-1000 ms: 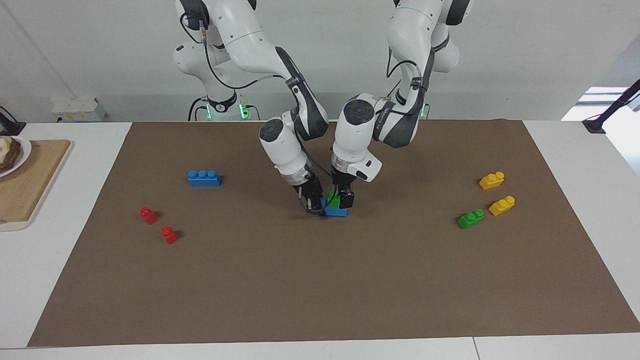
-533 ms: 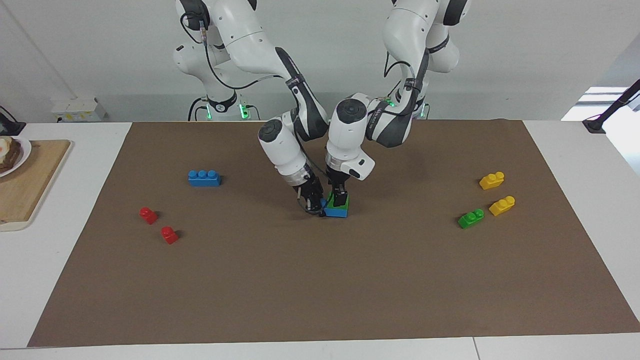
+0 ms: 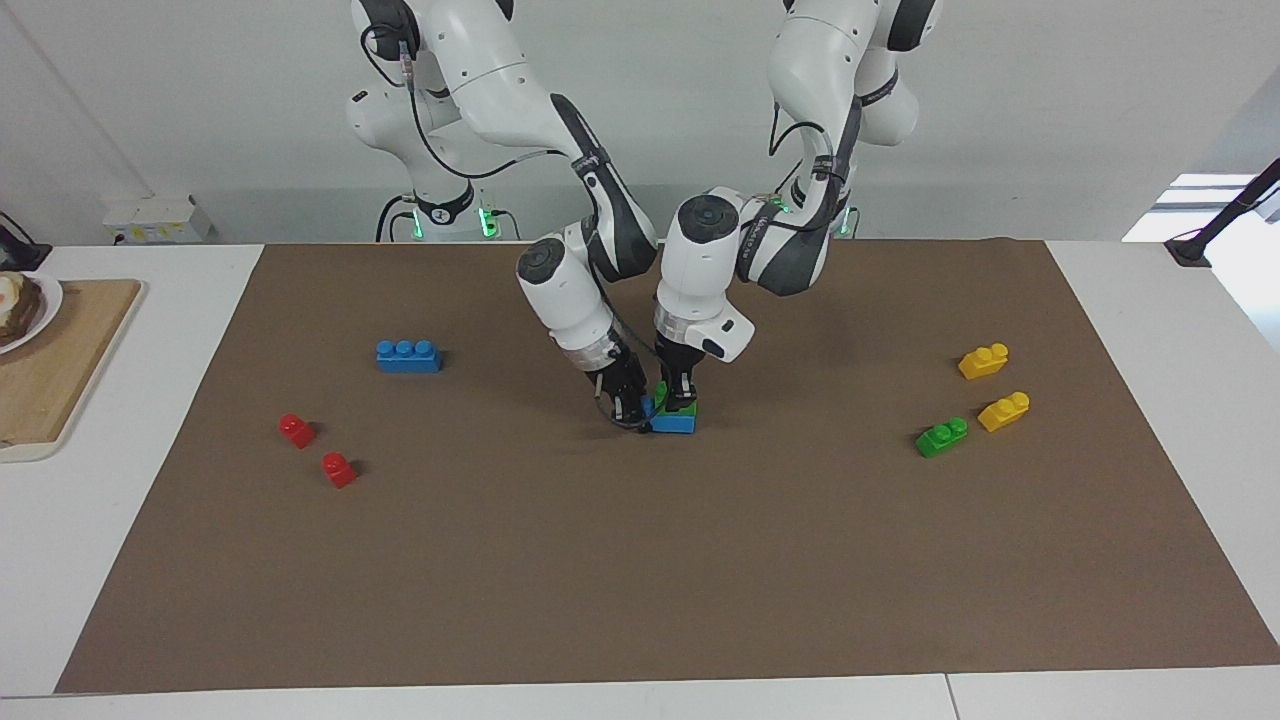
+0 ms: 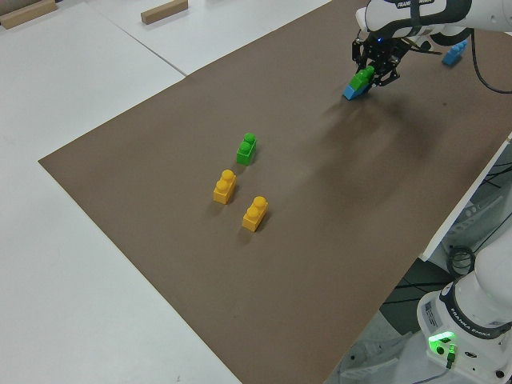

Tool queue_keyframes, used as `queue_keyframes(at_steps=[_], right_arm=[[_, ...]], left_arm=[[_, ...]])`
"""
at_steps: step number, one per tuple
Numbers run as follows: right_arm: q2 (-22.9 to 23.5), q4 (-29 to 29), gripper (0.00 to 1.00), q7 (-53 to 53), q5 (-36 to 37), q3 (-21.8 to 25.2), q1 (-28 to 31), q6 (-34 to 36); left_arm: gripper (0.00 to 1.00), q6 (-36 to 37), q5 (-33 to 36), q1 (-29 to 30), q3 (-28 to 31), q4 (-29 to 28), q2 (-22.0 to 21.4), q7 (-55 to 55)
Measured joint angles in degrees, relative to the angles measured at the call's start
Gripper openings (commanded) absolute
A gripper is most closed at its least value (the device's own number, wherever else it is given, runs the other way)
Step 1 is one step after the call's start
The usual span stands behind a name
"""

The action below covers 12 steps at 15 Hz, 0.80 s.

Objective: Remove green block with left arm and hold with right
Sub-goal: 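Pull the green block away with the left gripper while the right holds blue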

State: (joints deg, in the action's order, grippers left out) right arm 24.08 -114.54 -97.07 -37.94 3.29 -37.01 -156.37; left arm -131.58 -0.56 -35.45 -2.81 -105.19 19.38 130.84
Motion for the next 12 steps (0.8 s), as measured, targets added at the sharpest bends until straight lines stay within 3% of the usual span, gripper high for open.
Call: queue_keyframes(at_steps=[3,7,12], right_arm=[[0.01,0.02,0.00,-0.03,0.00,-0.13,-0.05,-0.01],[0.02,0.06,0.00,-0.25,-0.01,0.01,0.01,-0.04],[-0.48,2.38,0.00,2.11,0.00,0.24,2.93,3.98]], left_arm=[[0.00,2.56,0.00,0.06,0.13,0.26,-1.70,-0.59],[0.00,10.72,0.00,2.13,0.44,0.50,-7.93,-4.90],[0.00,19.25,-0.02,10.39,0.72,0.01,-13.18,-23.03]])
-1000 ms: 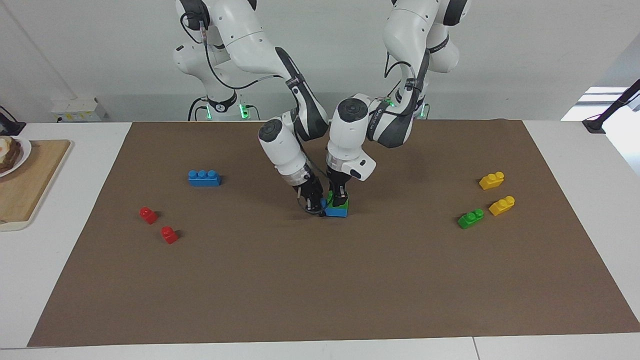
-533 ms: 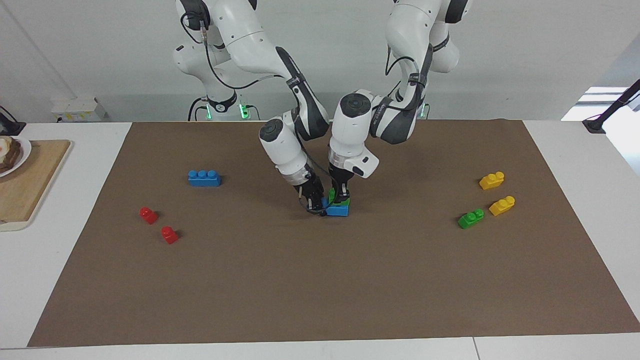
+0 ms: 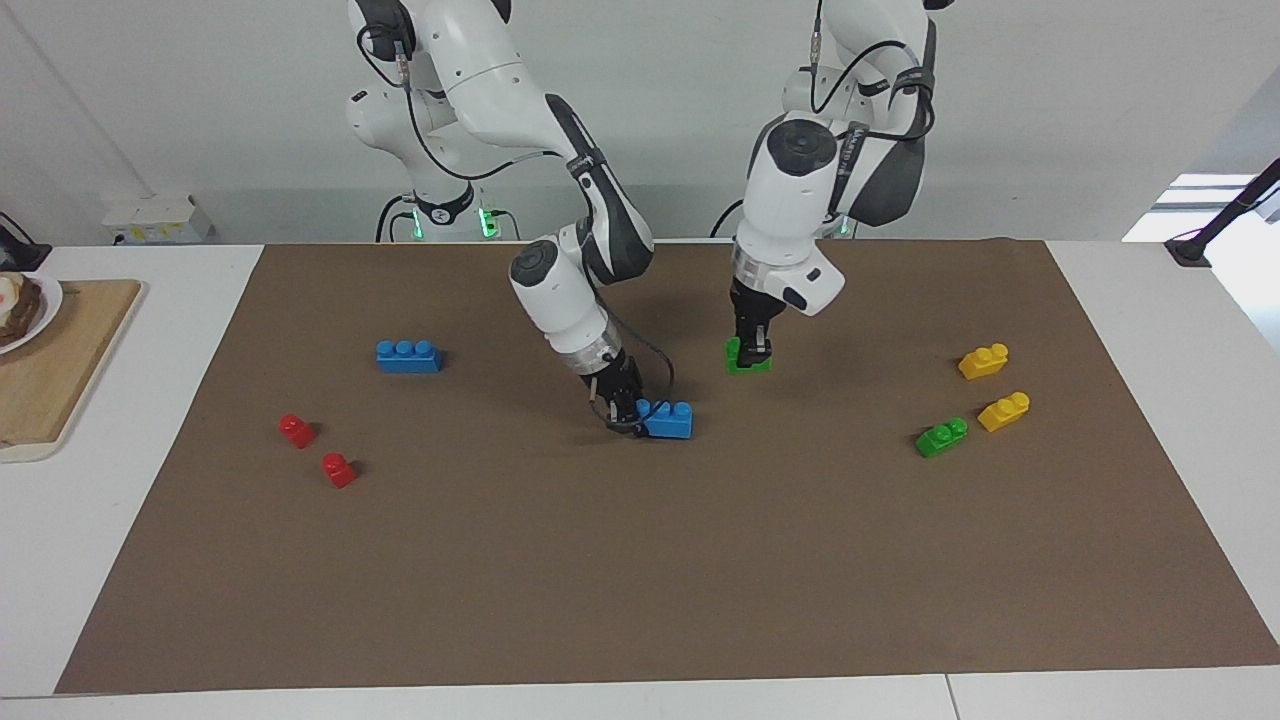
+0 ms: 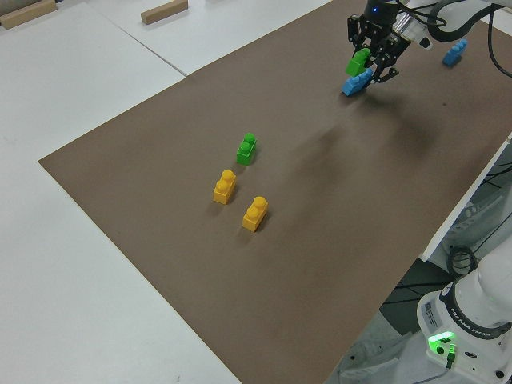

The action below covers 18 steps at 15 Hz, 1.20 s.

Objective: Remove green block with left arm and hold with right
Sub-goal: 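Pull the green block away with the left gripper while the right holds blue, then lower the green block with the left gripper while the right gripper lowers blue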

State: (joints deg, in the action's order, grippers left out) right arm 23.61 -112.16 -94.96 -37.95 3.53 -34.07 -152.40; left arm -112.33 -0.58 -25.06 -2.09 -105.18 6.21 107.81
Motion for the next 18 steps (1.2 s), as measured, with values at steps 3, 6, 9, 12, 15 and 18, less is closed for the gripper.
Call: queue_keyframes(at_steps=[3,6,9,12,15,18], right_arm=[[-2.65,1.11,0.00,8.50,0.00,0.14,5.03,6.85],[-5.47,1.13,0.00,17.70,0.00,0.42,12.08,15.57],[-6.17,0.54,0.00,25.33,0.17,0.88,20.67,22.19],[-6.40,-1.07,0.00,31.30,2.07,0.99,29.44,26.66],[-7.04,-3.23,0.00,32.67,4.01,0.99,34.71,27.47],[-7.49,-5.16,0.00,32.94,4.20,0.98,36.06,27.56]], left_arm=[[0.00,2.75,-0.11,5.73,0.10,-0.41,-0.55,-14.27],[0.00,5.07,-0.17,11.55,0.14,-2.10,-1.28,-32.15],[0.00,5.28,-0.59,18.71,0.17,-4.59,-2.31,-52.23],[0.00,5.28,-0.91,23.77,0.26,-6.36,-3.12,-72.40],[0.00,3.48,-0.94,24.63,0.15,-7.65,-3.21,-86.82],[0.01,0.26,-0.94,24.67,0.07,-10.81,-3.11,-96.46]])
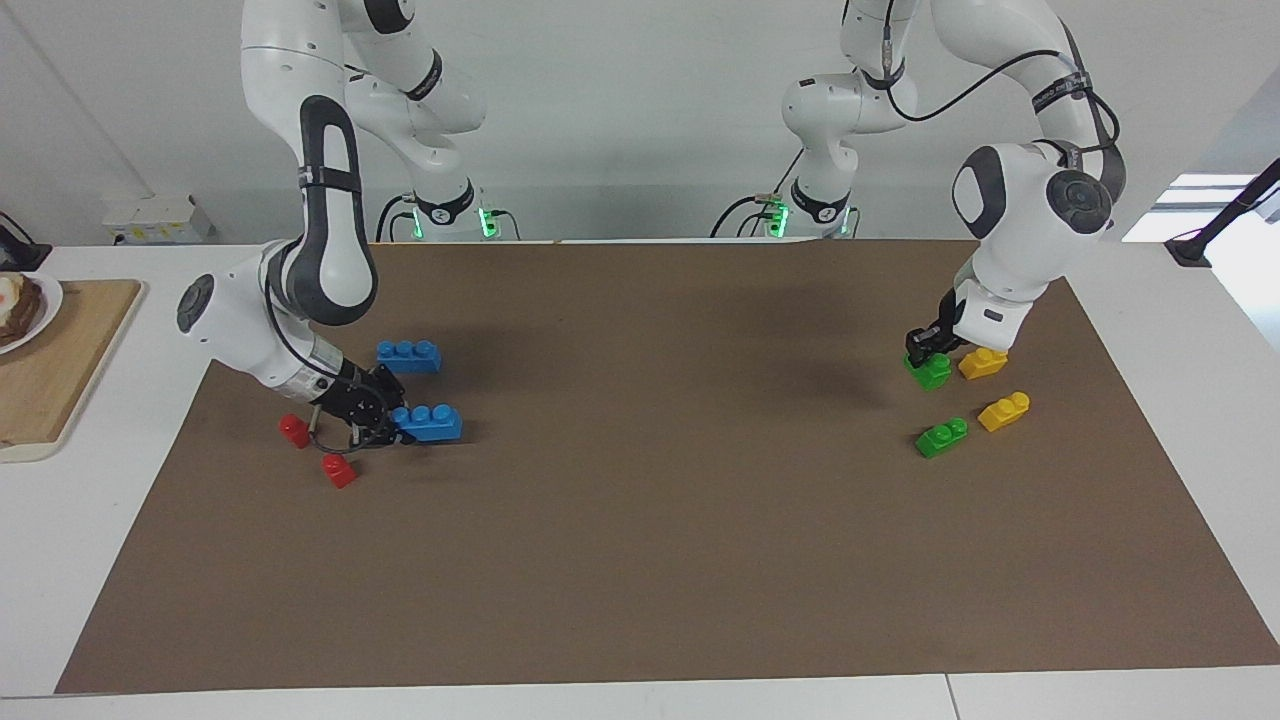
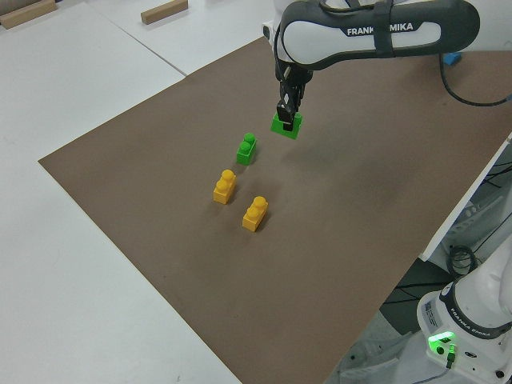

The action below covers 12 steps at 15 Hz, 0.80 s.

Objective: Remove green block with left arm and hold with right
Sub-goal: 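Lower the green block with the left gripper while the right gripper lowers blue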

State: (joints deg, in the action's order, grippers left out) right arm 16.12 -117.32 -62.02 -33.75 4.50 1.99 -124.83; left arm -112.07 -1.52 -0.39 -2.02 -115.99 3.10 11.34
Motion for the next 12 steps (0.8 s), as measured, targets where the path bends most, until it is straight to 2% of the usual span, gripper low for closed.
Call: queue_keyframes(at_steps=[5,7,8,10,11,12], right_arm=[[0.00,-2.50,0.00,0.65,0.03,-0.16,0.08,-3.20],[0.01,-3.32,0.00,0.75,0.04,-0.30,-0.04,-4.42],[0.01,-3.42,0.06,0.76,0.04,-0.34,-0.09,-4.49],[0.00,-3.42,0.49,1.96,0.07,-0.38,-0.12,-4.53],[0.00,-3.42,0.78,3.13,0.07,-0.38,-0.12,-4.53],[0.00,-3.42,0.81,3.87,0.07,-0.38,-0.12,-4.55]], left_arm=[[0.01,-3.61,0.00,0.13,0.07,-5.27,0.50,-4.24],[0.07,-5.51,0.00,0.20,0.14,-6.85,0.50,-2.17],[0.07,-6.49,0.00,0.21,0.13,-7.82,0.49,-0.89],[0.09,-8.11,0.00,0.21,0.13,-10.11,0.45,1.18],[0.14,-8.56,0.00,0.21,0.13,-11.19,0.42,1.72],[0.30,-8.83,0.00,0.21,0.13,-11.88,0.38,2.04]])
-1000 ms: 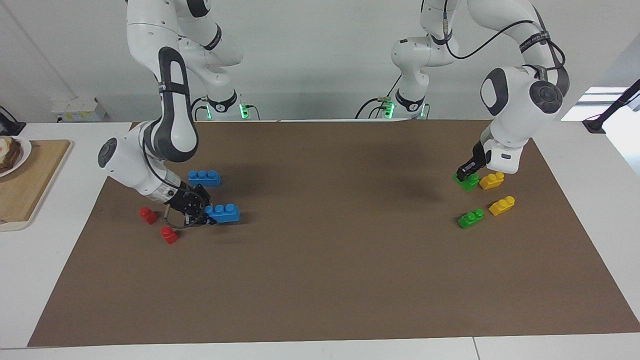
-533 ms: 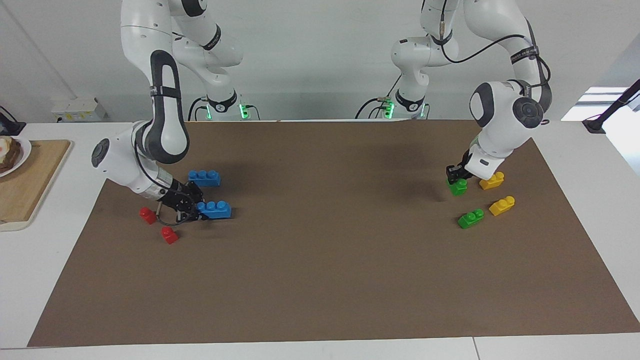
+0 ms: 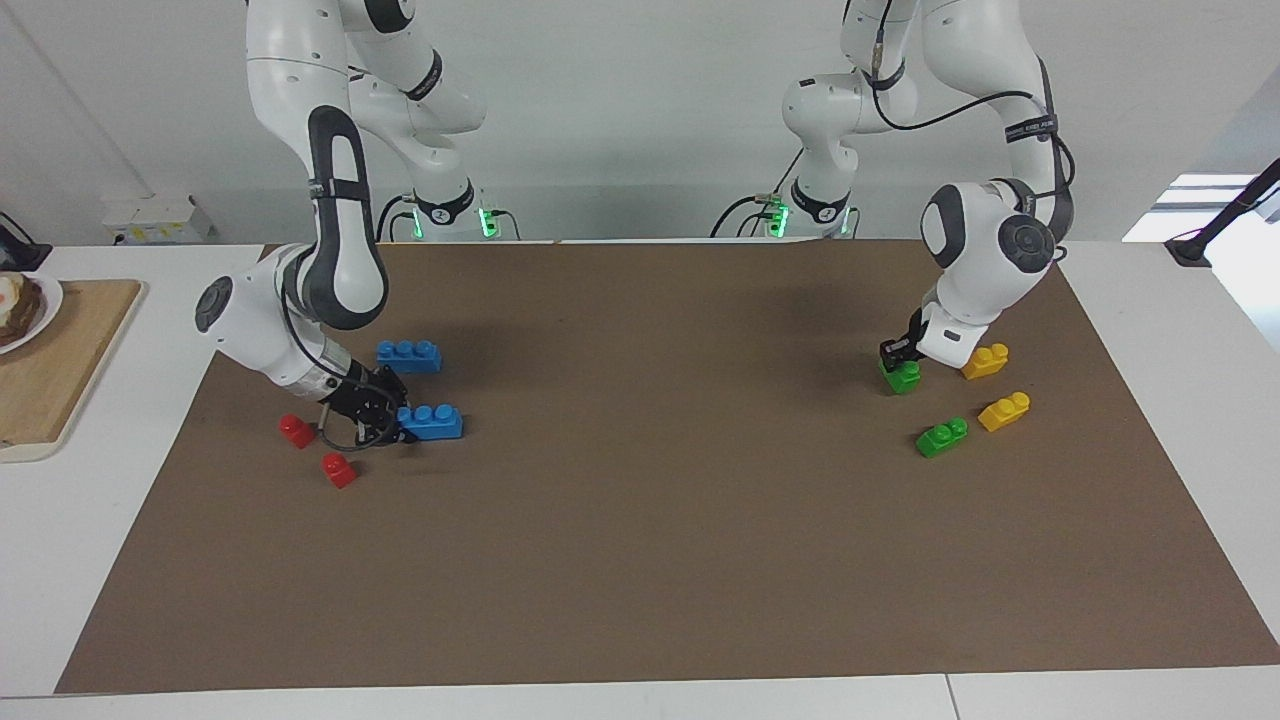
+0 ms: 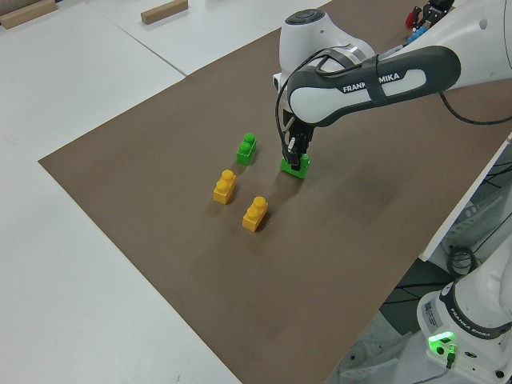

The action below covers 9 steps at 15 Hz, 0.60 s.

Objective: Remove green block with left arm and hold with right

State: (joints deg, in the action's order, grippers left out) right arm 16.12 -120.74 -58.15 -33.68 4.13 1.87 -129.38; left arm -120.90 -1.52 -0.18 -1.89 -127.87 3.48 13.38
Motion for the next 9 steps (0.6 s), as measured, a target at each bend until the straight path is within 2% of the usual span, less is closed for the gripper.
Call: queue_keyframes(at_steps=[2,5,9], right_arm=[[-0.02,0.08,0.90,1.14,0.00,0.00,0.01,-0.02],[-0.66,0.69,0.92,1.73,0.00,-0.02,0.00,0.44],[-3.68,3.96,0.93,1.34,0.49,0.15,0.18,7.99]], left_arm=[[1.00,-0.17,0.00,0.11,0.01,-0.38,-0.11,0.33],[1.00,-0.17,0.00,1.44,0.03,-0.04,-0.55,0.39],[1.00,3.56,0.00,1.58,0.04,4.28,-2.40,0.39]])
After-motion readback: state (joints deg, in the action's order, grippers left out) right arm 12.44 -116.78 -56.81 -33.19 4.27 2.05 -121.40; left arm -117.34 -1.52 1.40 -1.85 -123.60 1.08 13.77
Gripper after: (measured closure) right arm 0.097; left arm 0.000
